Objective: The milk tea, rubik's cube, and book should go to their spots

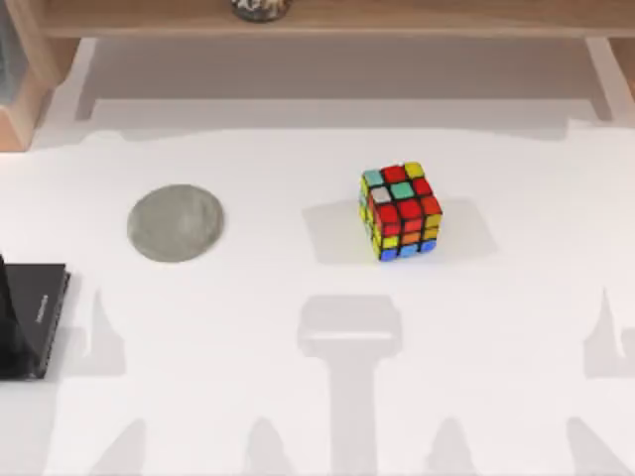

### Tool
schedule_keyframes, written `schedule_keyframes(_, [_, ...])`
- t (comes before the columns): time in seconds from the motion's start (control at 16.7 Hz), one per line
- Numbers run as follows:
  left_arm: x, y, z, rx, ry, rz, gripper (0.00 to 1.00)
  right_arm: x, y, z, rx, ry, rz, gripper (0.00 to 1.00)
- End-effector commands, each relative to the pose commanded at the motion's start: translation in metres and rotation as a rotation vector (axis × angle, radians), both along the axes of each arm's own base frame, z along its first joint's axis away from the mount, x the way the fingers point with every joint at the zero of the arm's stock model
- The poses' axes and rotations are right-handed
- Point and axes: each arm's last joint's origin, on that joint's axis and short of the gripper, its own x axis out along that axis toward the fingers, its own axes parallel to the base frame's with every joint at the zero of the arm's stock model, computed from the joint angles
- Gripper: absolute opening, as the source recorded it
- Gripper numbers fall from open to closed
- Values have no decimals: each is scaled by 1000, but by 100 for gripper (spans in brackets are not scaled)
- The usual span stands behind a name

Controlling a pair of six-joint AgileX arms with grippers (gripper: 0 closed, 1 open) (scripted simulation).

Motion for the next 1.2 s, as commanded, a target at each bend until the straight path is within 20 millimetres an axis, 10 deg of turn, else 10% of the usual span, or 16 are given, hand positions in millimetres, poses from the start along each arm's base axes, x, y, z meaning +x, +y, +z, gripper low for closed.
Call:
schedule_keyframes(0.3, [1, -2, 19, -2, -34, 0, 100, 0, 0, 0, 0, 0, 0, 100])
schedule_keyframes(0.6, [21, -12, 92, -26, -132, -2, 100, 0, 0, 0, 0, 0, 0, 100])
schedule_keyframes(0.9, [105, -48, 148, -52, -122, -6, 100, 0, 0, 0, 0, 0, 0, 100])
schedule_keyframes(1.2, [214, -123, 123, -37, -40, -13, 100, 0, 0, 0, 0, 0, 0, 100])
